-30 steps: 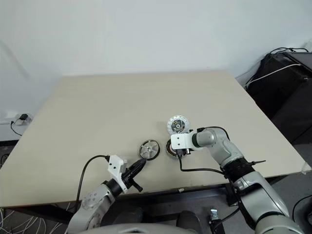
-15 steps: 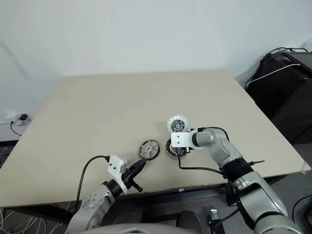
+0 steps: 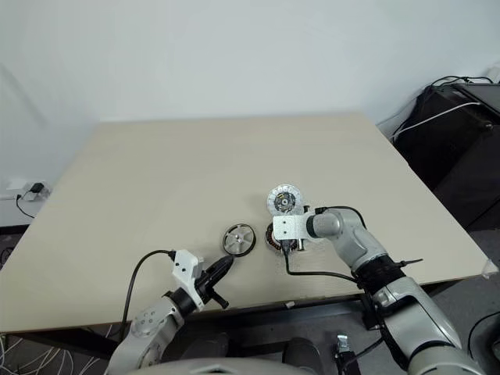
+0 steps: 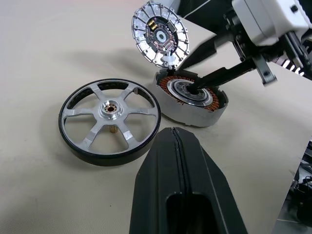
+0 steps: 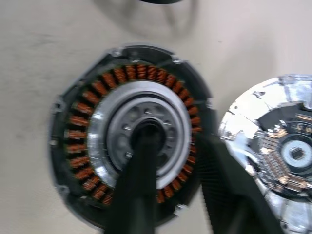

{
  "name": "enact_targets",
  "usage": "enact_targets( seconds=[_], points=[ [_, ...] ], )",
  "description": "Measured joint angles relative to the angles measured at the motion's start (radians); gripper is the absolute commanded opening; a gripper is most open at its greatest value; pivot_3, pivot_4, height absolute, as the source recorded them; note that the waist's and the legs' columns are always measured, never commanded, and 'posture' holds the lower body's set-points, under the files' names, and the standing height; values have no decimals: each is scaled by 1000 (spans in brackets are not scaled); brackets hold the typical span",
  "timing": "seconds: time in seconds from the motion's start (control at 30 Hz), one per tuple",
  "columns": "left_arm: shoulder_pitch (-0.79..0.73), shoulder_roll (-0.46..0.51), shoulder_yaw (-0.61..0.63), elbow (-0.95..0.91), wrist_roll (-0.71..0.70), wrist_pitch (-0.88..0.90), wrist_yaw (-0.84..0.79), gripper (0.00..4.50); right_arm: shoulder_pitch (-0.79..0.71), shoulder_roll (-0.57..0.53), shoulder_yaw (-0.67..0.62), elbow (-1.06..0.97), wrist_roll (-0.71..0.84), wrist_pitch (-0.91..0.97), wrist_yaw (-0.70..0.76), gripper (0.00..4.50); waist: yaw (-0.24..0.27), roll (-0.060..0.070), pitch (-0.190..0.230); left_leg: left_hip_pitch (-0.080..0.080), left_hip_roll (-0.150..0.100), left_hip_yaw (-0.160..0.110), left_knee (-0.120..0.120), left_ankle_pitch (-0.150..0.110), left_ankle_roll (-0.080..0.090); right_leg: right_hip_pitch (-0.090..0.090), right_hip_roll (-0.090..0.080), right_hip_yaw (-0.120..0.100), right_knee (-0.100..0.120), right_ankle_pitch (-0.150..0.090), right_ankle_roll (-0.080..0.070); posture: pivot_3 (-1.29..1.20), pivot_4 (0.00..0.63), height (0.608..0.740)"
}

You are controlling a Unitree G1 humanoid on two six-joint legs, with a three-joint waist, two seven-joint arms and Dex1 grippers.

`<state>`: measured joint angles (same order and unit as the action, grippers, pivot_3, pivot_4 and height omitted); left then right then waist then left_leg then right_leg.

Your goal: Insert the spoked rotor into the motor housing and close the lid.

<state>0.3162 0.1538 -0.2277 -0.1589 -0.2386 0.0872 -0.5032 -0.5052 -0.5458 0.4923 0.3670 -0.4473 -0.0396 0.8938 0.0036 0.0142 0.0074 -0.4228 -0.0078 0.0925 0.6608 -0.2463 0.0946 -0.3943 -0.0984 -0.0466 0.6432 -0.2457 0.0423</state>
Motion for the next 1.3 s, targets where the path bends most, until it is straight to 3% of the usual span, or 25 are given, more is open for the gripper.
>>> enact_targets(
  seconds=[0.03, 0.73, 1.3],
  points=[
    [0, 3, 0, 0, 0, 1, 0, 0, 3, 0, 1, 0, 0, -3, 2, 14, 0, 0, 0, 0, 0, 0, 0, 0, 0, 0, 0, 0, 0, 0, 0, 0, 0, 740],
    [9, 4, 0, 2, -6, -8, -2, 0, 16, -3, -11, -16, 9, -7, 1, 14, 0, 0, 0, 0, 0, 0, 0, 0, 0, -1, 0, 0, 0, 0, 0, 0, 0, 740],
    [5, 7, 0, 14, -6, -11, -23, 0, 135, 22, -130, -211, 173, 134, -33, 14, 6, 0, 3, -9, 0, 0, 0, 0, 0, -8, 0, 0, 0, 0, 0, 0, 0, 740]
  ],
)
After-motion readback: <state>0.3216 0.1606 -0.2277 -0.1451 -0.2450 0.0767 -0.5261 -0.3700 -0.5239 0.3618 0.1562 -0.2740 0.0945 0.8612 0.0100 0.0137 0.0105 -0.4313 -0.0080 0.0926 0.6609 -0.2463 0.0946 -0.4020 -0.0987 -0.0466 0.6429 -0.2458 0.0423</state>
